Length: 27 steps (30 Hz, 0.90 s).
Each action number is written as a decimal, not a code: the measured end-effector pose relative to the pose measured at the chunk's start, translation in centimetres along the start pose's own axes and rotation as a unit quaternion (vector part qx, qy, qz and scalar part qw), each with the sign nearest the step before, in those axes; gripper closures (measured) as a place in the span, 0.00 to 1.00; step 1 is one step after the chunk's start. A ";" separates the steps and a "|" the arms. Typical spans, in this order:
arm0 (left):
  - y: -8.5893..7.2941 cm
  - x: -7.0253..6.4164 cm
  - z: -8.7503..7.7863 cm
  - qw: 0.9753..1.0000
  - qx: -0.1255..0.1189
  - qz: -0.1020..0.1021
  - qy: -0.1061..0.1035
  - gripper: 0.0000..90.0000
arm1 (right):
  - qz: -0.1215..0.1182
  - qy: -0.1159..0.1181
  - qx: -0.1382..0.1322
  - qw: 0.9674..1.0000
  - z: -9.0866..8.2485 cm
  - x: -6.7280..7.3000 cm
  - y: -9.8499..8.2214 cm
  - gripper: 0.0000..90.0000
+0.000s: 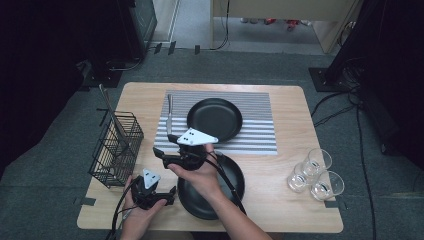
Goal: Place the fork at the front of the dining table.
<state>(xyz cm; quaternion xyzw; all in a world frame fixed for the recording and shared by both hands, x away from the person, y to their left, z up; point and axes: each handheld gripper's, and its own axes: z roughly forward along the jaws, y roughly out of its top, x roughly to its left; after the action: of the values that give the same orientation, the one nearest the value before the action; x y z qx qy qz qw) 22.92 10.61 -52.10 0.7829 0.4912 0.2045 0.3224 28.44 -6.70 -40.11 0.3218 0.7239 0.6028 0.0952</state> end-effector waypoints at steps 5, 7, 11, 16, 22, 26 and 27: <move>0.0 0.0 0.0 1.000 0.001 0.001 0.000 0.00 | -0.007 0.018 0.004 1.000 1.0 0.6 0.2 0.55; 0.0 0.0 0.0 1.000 0.001 0.001 0.000 0.00 | -0.009 0.025 0.006 1.000 1.4 0.8 0.2 0.57; 0.0 0.0 0.0 1.000 0.000 0.000 -0.001 0.00 | -0.005 0.038 0.008 0.999 2.1 1.1 0.5 0.60; 0.0 0.0 0.0 1.000 0.001 0.001 0.000 0.00 | -0.005 0.043 0.012 0.999 2.9 1.5 0.6 0.62; 0.0 0.0 0.0 1.000 0.001 0.001 0.000 0.00 | -0.007 0.048 0.013 0.999 3.8 1.9 0.7 0.67; 0.0 0.0 0.0 1.000 0.001 0.002 0.000 0.00 | 0.001 0.058 0.013 0.998 4.1 1.7 0.9 0.70; 0.0 0.0 0.0 1.000 0.001 0.001 0.000 0.00 | 0.001 0.060 0.012 0.998 4.2 1.7 0.9 0.70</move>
<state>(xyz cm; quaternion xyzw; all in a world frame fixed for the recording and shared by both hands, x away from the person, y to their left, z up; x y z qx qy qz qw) 22.92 10.62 -52.09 0.7838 0.4904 0.2040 0.3218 29.62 -2.23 -39.90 0.2869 0.7355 0.6120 0.0475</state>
